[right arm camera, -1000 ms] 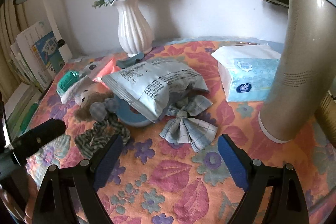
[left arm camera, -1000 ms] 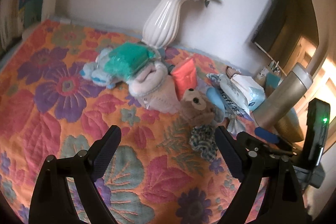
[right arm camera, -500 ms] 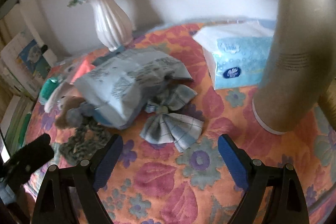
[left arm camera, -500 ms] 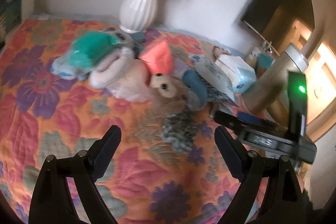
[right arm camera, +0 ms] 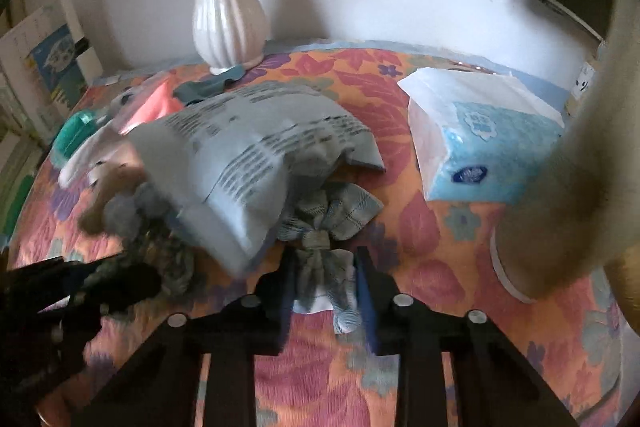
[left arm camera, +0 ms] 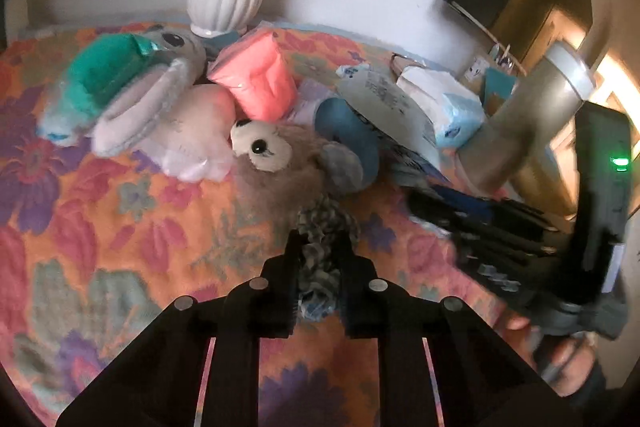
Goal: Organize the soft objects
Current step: 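Grasp the brown bear with checkered scrunchie with the left tool while the right grasps the plaid bow, then carry both items to the dark glass plate and open both tools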
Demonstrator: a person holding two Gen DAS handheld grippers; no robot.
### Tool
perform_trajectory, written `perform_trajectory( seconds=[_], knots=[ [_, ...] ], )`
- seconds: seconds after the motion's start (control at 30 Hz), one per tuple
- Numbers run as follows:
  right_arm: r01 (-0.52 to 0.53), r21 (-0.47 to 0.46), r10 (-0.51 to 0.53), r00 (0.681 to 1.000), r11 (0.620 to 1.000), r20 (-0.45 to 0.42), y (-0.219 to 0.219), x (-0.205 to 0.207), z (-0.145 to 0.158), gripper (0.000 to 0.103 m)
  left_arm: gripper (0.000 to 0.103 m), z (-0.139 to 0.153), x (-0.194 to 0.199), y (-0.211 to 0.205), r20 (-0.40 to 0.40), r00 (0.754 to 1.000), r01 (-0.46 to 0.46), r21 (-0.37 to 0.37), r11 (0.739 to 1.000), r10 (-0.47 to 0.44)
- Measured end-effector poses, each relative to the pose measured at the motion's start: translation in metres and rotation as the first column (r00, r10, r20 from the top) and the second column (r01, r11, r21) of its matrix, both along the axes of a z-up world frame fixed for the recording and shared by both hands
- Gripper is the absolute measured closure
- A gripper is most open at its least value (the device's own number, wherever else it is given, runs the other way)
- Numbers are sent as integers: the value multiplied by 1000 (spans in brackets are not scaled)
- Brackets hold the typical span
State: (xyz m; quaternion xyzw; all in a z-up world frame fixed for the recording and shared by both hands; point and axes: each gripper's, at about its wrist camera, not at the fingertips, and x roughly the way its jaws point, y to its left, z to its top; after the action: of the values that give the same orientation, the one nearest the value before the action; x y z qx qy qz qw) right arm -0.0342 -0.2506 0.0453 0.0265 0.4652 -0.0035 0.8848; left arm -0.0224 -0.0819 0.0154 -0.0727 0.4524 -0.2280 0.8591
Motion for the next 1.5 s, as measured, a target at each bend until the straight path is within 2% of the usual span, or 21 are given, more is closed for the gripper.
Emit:
perform_trajectory(
  seconds=[0.13,0.3,0.33,0.37,0.4,0.43,0.47,0.5,0.53,0.57,0.67,0.77,0.8,0.83,0.87,0.93,0.97,1.03,1.1,1.3,1.5],
  knots=[
    [-54,49,52,998,997,47,-4,-42,13,80,90,7,-33,8,7,1000,24,-4,1000,-24],
    [-132,69,131,991,989,25,3,-79,12,80,87,6,-53,23,-21,1000,13,0,1000,-13],
    [-136,62,135,991,989,22,5,-82,10,80,75,4,-54,27,-27,1000,-8,14,1000,8],
    [-131,54,130,991,990,16,6,-83,7,79,69,2,-55,30,-33,999,-32,24,999,33],
    [-120,54,120,993,991,6,5,-82,5,72,61,0,-55,35,-42,997,-57,27,998,58],
    [-102,67,103,995,993,-11,4,-81,4,58,51,0,-54,39,-46,997,-65,20,998,66],
    [-94,83,96,995,992,-15,2,-80,3,50,45,0,-55,43,-48,996,-73,4,997,73],
    [-88,103,89,996,991,-7,0,-82,5,43,32,1,-56,47,-45,996,-80,-10,997,80],
    [-86,125,86,996,988,6,-3,-82,7,42,21,2,-56,51,-38,995,-92,-23,995,91],
    [-87,135,87,996,987,7,-5,-81,6,42,20,6,-55,54,-29,994,-105,-34,994,104],
    [-70,157,72,997,985,-6,-6,-75,4,42,20,11,-41,48,-16,993,-120,-31,992,119],
    [-54,169,61,998,984,-33,0,-68,-4,42,22,5,-25,28,-41,989,-140,36,989,142],
    [-50,143,54,998,988,-25,4,-68,-4,42,29,0,-23,23,-42,988,-145,67,987,148],
    [-54,109,57,998,993,-18,9,-70,-4,42,45,-5,-24,18,-42,988,-146,86,985,150],
    [-60,82,61,998,995,-16,14,-71,-4,42,48,-7,-24,13,-27,987,-155,118,981,159],
    [-68,21,68,998,997,-4,23,-74,-5,46,69,-5,-29,7,14,988,-154,158,975,154],
    [-73,10,73,997,997,1,25,-75,-6,50,70,-5,-30,6,18,989,-150,158,976,149],
    [-103,-3,103,994,995,23,32,-79,-5,68,72,-3,-34,6,16,989,-146,146,978,145],
    [-119,-5,119,992,993,34,35,-83,-3,75,72,1,-39,4,21,990,-138,137,981,137],
    [-112,28,109,991,993,79,28,-95,10,76,72,24,-61,-8,83,992,-102,134,986,92],
    [-57,67,47,989,996,141,-1,-113,39,76,72,45,-73,-38,127,991,-49,113,992,34]
  ],
)
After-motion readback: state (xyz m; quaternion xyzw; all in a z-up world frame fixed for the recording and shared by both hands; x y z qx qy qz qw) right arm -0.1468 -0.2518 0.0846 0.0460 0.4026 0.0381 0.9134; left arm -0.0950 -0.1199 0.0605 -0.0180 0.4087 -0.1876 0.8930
